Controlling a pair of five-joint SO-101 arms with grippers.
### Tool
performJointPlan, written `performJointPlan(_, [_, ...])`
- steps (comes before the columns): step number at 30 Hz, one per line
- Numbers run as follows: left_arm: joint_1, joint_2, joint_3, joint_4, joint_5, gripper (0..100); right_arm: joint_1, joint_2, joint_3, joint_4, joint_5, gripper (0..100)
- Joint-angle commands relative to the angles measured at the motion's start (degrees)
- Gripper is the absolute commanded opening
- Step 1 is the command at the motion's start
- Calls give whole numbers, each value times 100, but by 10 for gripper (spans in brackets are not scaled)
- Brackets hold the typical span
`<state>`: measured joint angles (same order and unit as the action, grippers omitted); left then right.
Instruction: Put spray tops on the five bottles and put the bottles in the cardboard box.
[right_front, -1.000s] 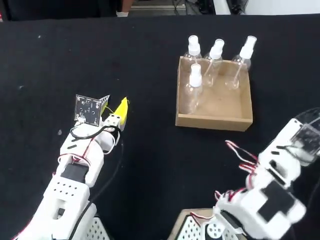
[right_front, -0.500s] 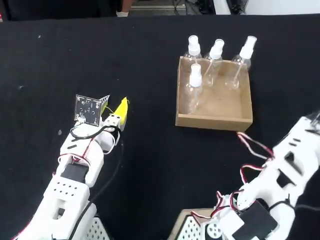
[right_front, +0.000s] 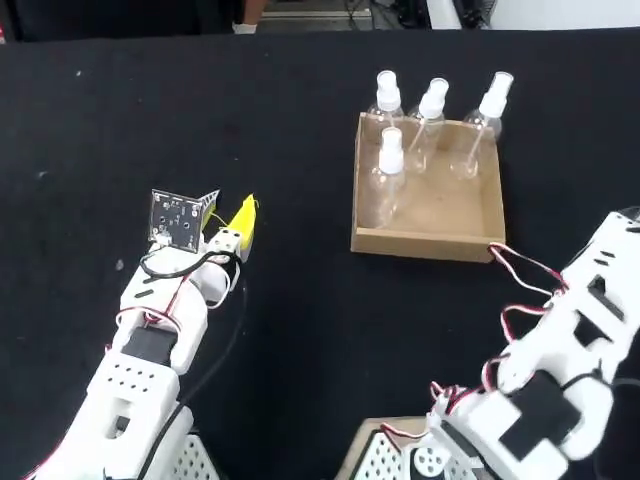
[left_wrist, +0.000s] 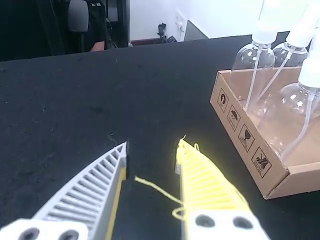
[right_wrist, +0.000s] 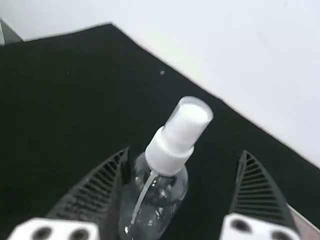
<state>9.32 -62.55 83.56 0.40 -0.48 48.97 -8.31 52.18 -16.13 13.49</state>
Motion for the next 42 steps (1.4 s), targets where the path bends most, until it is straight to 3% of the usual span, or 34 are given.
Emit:
performJointPlan(1, [57, -35, -92, -132, 0, 155, -62, 242, -488, 9, 26, 286])
performJointPlan(7, [57, -35, -92, -132, 0, 155, -105, 611, -646, -9, 18, 286])
performJointPlan(18, [57, -35, -92, -132, 0, 155, -105, 1622, -673, -1248, 9, 286])
performJointPlan(29, [57, -35, -92, -132, 0, 155, -422, 1640, -708, -1389, 9, 283])
performJointPlan(42, [57, -35, -92, -132, 0, 155, -255, 1666, -769, -1723, 9, 283])
